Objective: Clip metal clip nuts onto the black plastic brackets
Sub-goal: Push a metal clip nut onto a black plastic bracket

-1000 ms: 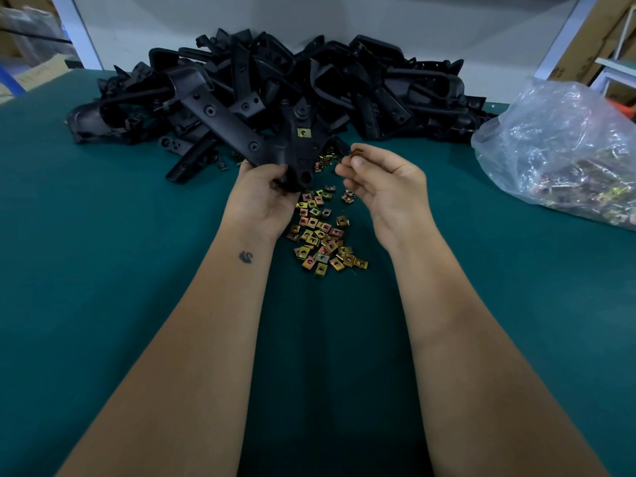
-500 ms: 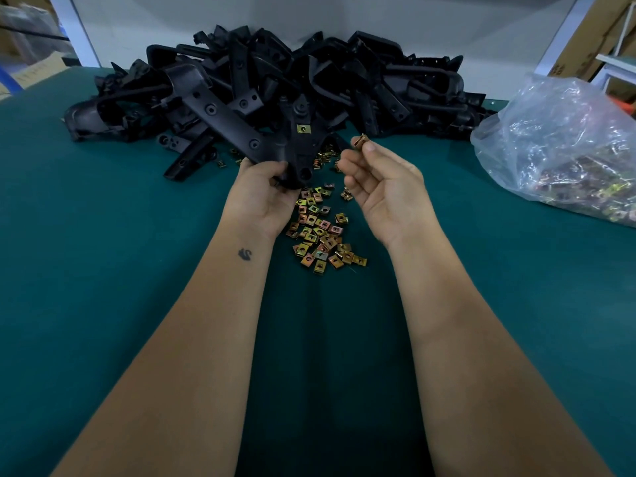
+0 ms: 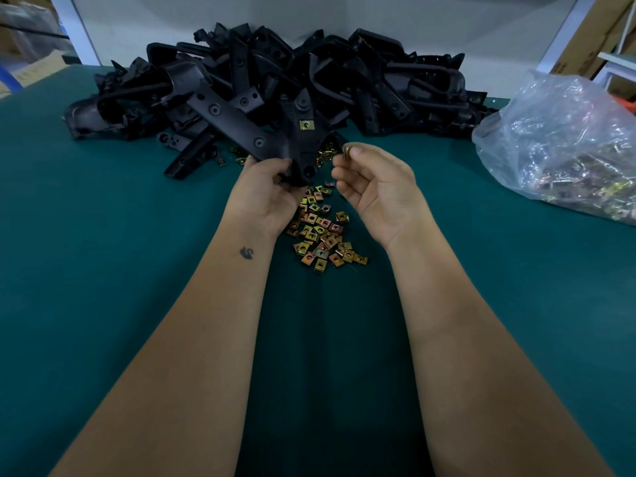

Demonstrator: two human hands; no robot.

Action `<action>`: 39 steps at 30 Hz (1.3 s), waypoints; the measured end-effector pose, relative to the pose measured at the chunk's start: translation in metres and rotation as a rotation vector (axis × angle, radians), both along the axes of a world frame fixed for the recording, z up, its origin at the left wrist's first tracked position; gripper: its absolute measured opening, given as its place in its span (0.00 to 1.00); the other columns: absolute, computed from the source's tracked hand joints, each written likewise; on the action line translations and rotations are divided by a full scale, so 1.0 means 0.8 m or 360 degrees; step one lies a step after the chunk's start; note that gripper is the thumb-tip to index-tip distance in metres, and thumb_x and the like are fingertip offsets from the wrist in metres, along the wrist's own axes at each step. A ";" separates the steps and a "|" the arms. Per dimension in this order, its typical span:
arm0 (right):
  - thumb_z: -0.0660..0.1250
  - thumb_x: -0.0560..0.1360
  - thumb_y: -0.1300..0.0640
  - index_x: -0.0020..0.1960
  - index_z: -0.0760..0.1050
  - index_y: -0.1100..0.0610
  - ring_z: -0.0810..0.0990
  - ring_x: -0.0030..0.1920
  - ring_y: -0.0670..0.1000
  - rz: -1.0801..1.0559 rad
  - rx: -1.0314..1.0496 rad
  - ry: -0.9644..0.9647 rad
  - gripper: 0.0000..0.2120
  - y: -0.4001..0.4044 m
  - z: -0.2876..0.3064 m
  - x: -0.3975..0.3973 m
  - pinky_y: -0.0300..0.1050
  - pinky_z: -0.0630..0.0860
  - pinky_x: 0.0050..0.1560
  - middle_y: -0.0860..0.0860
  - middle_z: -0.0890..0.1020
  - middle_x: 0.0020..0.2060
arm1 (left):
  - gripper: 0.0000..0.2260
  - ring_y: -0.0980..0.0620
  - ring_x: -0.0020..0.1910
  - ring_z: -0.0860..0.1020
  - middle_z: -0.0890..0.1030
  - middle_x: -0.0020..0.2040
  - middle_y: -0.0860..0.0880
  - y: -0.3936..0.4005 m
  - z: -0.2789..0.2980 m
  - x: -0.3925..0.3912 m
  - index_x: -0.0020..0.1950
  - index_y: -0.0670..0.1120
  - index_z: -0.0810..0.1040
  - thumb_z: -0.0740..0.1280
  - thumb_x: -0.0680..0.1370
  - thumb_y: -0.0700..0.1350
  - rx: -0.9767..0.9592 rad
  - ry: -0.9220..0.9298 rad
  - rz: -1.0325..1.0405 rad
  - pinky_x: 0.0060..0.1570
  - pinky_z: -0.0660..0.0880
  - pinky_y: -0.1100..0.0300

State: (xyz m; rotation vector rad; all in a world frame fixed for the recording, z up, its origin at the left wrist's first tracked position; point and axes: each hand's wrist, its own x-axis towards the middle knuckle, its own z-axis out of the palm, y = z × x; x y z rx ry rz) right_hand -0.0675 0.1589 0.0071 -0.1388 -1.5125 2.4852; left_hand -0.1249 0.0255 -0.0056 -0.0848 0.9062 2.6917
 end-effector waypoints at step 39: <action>0.69 0.76 0.64 0.27 0.75 0.52 0.64 0.27 0.44 0.0058 0.0460 -0.0055 0.20 -0.013 -0.010 -0.007 0.36 0.65 0.31 0.50 0.68 0.30 | 0.15 0.45 0.55 0.80 0.81 0.54 0.44 0.000 0.006 0.013 0.56 0.46 0.74 0.62 0.78 0.28 -0.0600 0.0514 0.0015 0.56 0.80 0.51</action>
